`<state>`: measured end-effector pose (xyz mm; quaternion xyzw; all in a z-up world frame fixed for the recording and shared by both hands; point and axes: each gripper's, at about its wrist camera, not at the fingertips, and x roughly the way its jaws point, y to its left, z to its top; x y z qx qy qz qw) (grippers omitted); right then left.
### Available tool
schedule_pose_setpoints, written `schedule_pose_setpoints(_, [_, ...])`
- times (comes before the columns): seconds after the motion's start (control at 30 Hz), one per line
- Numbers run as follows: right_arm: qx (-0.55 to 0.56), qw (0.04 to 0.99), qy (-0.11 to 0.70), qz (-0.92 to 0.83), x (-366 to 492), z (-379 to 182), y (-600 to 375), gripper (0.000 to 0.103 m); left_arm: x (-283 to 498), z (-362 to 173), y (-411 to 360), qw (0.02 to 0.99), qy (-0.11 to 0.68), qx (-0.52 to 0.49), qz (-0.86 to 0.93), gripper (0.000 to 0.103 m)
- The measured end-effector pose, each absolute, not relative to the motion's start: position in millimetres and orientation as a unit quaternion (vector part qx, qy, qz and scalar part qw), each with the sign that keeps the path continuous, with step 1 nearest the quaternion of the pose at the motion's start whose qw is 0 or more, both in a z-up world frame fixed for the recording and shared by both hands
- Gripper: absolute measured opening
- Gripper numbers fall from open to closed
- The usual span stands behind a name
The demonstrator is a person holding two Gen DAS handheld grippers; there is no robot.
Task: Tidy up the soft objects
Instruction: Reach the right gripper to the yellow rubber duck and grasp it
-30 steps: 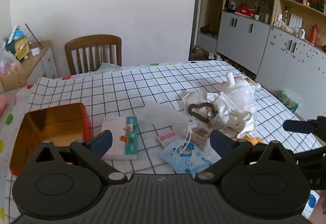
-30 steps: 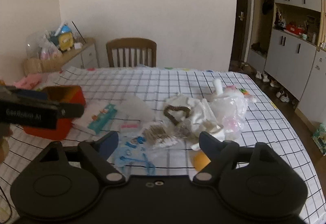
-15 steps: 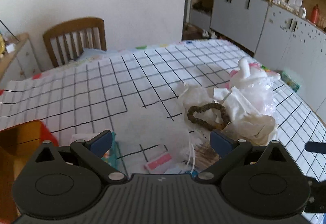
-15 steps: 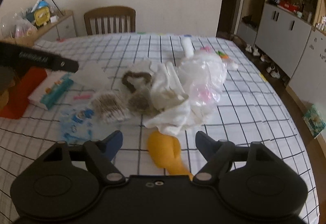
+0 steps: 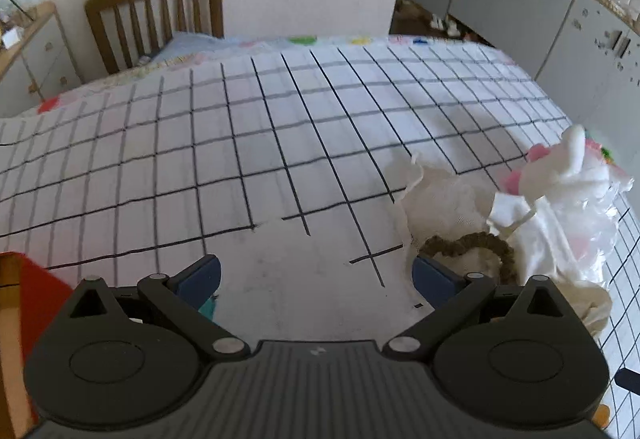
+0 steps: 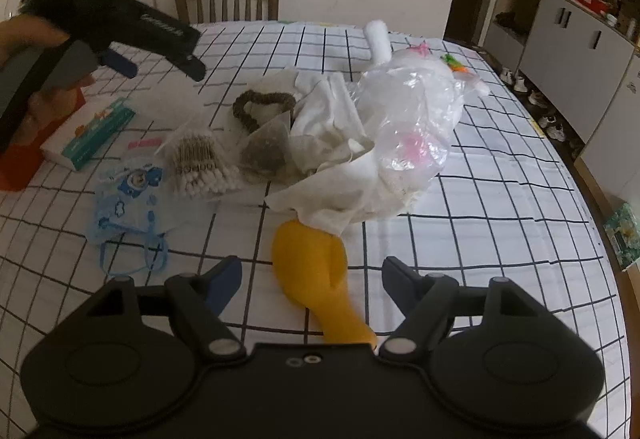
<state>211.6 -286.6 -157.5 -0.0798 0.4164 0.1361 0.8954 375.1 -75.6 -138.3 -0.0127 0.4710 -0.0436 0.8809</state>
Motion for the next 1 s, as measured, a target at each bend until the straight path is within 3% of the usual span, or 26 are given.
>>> schedule_pose_setpoints(0.3, [-0.097,0.884,0.433,0.146,214,-172,-284,0.075,391,-170,-75,0.862,0.504,0.022,-0.049,0.102])
schedule_pose_setpoints(0.6, [-0.105,0.884,0.435,0.138,217,-178,-281,0.056,387,-176,-81,0.865,0.498,0.041,-0.043,0.099])
schedule_pose_setpoints(0.7, [-0.108,0.885,0.432,0.134,218,-177,-280,0.043,383,-175,-83,0.869,0.49,0.049,-0.045,0.089])
schedule_pose_setpoints(0.97, [-0.104,0.889,0.426,0.129,216,-174,-280,0.028,371,-166,-85,0.881,0.464,0.074,-0.052,0.05])
schedule_pose_setpoints(1.0, [-0.102,0.89,0.425,0.129,215,-173,-281,0.027,369,-164,-85,0.882,0.462,0.074,-0.057,0.041])
